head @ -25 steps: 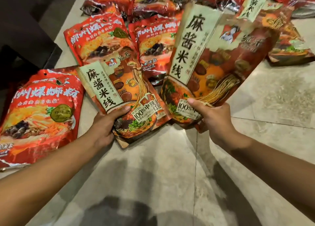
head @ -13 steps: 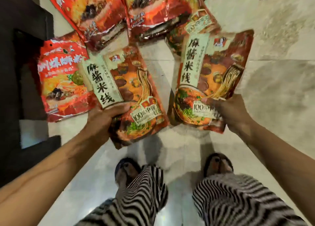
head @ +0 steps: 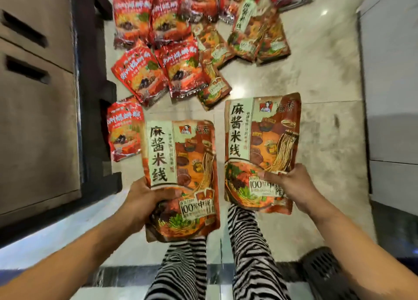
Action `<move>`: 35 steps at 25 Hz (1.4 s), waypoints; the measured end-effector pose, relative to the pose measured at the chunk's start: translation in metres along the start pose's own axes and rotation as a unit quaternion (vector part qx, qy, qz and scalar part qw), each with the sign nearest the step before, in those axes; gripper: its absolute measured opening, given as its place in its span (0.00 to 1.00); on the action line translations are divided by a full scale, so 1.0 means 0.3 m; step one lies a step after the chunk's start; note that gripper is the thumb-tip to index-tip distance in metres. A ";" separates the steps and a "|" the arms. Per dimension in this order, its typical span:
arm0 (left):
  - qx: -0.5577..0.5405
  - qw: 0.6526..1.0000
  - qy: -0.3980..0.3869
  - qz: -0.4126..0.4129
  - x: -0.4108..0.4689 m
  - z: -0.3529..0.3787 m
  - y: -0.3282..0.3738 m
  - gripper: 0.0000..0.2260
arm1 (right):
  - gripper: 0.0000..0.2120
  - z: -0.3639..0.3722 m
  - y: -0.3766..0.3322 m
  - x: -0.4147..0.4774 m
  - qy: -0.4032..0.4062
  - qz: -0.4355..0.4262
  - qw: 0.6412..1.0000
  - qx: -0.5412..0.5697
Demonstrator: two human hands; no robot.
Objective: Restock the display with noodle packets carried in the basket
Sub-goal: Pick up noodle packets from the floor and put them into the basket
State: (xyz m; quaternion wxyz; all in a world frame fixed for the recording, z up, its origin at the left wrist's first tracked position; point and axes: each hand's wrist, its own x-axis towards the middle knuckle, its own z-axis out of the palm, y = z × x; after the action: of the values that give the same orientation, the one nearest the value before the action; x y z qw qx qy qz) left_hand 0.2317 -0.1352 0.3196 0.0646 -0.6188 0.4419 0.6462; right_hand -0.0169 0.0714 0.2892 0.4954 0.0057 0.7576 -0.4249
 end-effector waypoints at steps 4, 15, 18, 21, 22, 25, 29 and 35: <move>0.023 0.998 -0.050 0.020 -0.072 0.032 -0.036 0.23 | 0.14 -0.073 0.080 -0.165 0.025 -0.005 0.999 0.033; 0.114 0.990 -0.074 0.037 -0.415 -0.099 -0.257 0.19 | 0.28 -0.145 0.579 -0.844 0.174 0.027 0.975 0.132; 0.150 0.982 -0.111 0.011 -0.467 -0.020 -0.328 0.24 | 0.19 -0.177 0.723 -0.983 0.221 0.047 0.954 0.198; 0.198 0.968 -0.152 -0.010 -0.500 0.121 -0.402 0.35 | 0.29 -0.219 0.896 -1.056 0.239 0.081 0.937 0.239; 0.216 0.962 -0.165 -0.008 -0.511 0.186 -0.428 0.34 | 0.31 -0.239 0.947 -1.083 0.246 0.090 0.933 0.249; 0.262 0.947 -0.186 0.006 -0.556 0.407 -0.497 0.29 | 0.26 -0.323 1.121 -1.164 0.267 0.090 0.918 0.280; 0.334 0.918 -0.212 0.036 -0.657 0.729 -0.581 0.29 | 0.14 -0.491 1.353 -1.285 0.306 0.144 0.874 0.350; 0.431 0.853 -0.289 0.051 -0.841 1.306 -0.751 0.29 | 0.31 -0.803 1.714 -1.456 0.342 0.149 0.828 0.418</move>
State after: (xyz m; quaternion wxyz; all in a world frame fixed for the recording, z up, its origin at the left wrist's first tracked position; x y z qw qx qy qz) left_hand 0.1397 0.3722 0.3640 0.4171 -0.2908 0.6685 0.5428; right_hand 0.2468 0.7364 0.3268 0.2122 0.4705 0.6181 -0.5929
